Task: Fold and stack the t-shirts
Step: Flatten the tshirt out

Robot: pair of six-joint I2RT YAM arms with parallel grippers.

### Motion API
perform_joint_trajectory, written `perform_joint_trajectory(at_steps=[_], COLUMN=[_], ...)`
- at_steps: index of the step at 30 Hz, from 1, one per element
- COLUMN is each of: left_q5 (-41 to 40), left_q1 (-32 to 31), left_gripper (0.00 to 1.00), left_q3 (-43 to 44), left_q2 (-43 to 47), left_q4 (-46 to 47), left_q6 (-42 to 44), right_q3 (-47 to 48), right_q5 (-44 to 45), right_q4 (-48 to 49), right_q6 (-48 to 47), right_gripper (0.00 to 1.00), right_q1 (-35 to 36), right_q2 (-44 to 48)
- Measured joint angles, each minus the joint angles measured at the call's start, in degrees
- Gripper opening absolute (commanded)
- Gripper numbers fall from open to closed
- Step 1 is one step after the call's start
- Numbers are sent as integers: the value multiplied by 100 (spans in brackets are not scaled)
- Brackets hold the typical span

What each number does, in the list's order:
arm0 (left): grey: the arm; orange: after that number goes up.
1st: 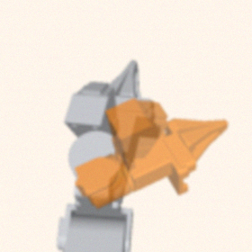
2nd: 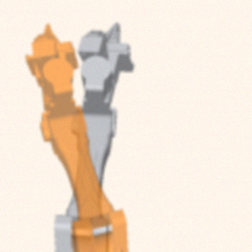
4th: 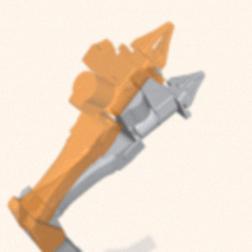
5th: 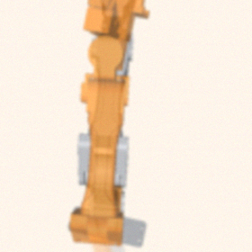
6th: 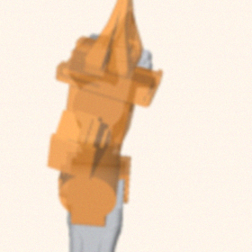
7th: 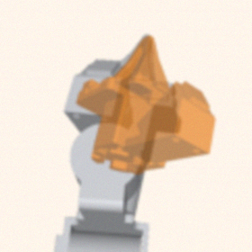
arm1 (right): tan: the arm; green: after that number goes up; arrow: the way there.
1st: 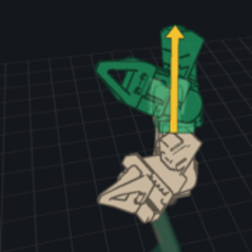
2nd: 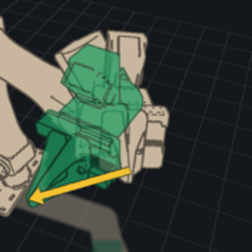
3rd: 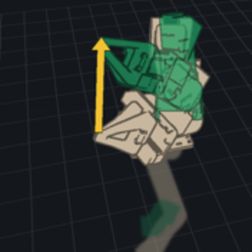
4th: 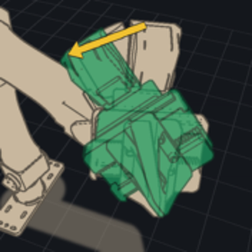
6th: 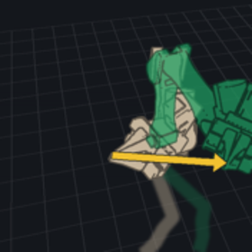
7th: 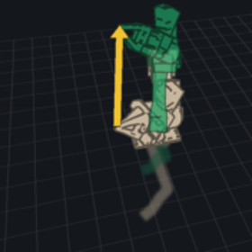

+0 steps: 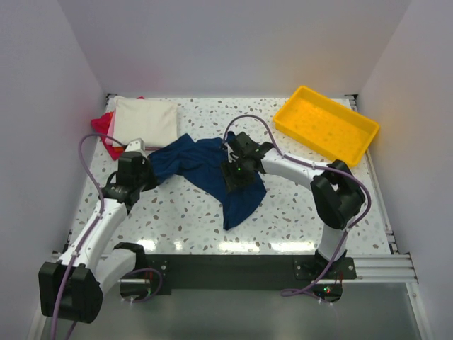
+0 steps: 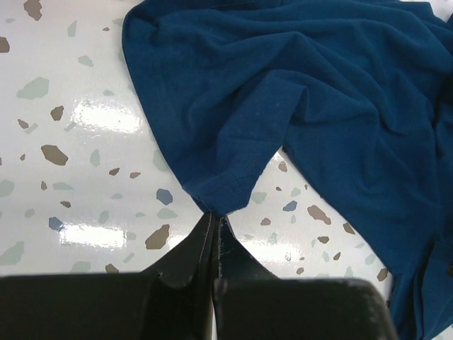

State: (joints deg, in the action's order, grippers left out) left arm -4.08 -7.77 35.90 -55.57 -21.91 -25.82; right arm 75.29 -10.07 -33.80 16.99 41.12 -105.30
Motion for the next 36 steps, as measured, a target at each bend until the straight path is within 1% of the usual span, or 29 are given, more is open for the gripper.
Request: perform_joint_trajectory(at_steps=[4,5,10,13,14,15,22,25,26,32,34,36], left_q5=[-4,-9,-44,-59,-61,-61,-66,-68,-70,-315,-463,-627], left_q1=[0,0,0,0,0,0,0,0,0,0,2,24], left_gripper=[0,0,0,0,0,0,0,0,0,0,0,0], left_q3=[0,0,-2,-13,-17,-17,-17,-17,-17,33,264,750], left_q2=[52,61,153,210,225,234,240,245,247,184,-17,-382], left_q4=[-7,-11,-24,-24,-28,-28,-28,-28,-28,-59,-155,-243], left_q6=[0,0,0,-2,-2,-2,-2,-2,-2,-2,11,63], right_q3=[2,2,-11,-11,-11,-11,-13,-42,-48,81,313,636], right_q5=[-170,-214,-433,-507,-522,-557,-603,-599,-592,-511,-481,-461], right_q4=[50,48,-2,-11,-13,-15,-96,-111,-142,-417,-645,-804], right_q6=[-271,-323,-573,-667,-695,-723,-824,-872,-876,-868,-848,-828], right_gripper=[55,52,45,35,30,28,22,8,1,0,0,0], right_q1=[0,0,0,0,0,0,0,0,0,-120,-332,-717], right_q2=[-87,-125,-236,-234,-234,-234,-450,-522,-525,-483,-367,-111])
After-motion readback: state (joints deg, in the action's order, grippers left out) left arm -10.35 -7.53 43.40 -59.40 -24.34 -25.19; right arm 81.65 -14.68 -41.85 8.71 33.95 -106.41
